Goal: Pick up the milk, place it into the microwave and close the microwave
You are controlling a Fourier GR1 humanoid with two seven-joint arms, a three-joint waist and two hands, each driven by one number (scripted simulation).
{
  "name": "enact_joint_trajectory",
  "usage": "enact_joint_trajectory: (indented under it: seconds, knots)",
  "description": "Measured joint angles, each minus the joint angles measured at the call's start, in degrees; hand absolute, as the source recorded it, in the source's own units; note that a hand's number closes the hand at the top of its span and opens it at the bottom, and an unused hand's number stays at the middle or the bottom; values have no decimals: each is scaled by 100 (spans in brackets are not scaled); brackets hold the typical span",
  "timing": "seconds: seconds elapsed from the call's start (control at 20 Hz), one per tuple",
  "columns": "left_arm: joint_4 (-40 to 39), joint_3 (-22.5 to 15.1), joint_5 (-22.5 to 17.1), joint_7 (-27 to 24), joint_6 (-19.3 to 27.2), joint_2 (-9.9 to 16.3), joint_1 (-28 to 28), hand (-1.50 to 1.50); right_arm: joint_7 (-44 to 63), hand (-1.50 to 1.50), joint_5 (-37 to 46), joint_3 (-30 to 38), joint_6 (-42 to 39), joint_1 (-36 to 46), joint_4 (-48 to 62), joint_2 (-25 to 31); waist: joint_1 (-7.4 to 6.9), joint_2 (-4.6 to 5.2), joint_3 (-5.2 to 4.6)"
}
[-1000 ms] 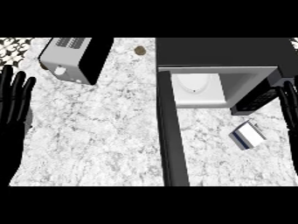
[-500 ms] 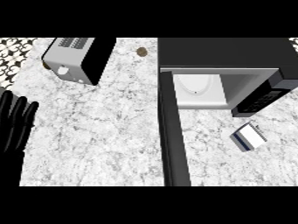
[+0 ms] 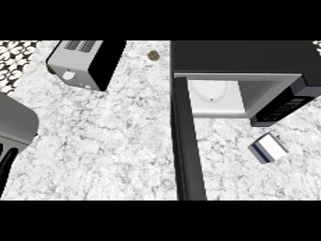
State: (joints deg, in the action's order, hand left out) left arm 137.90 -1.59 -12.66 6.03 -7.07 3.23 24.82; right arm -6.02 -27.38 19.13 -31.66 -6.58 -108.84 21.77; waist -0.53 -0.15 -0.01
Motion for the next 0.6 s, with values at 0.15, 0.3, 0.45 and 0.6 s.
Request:
enact_joint_trajectory:
  seconds: [0.15,0.3,0.45,0.6]
  knots:
    - [17,-12,-15,-252,-237,-64,492,-150,-255,-150,366,28,-97,-76,183,-104,-21,-4,1]
    - [34,75,-40,-417,-437,-62,804,-150,-379,-150,610,38,-105,-44,486,-177,-38,-3,1]
    - [31,79,-66,-608,-628,-109,1082,-150,-569,-150,1053,-21,77,59,824,-348,-65,-2,2]
    - [31,179,-98,-801,-809,-115,1329,-150,-976,-150,1460,55,111,128,1425,-358,-100,0,5]
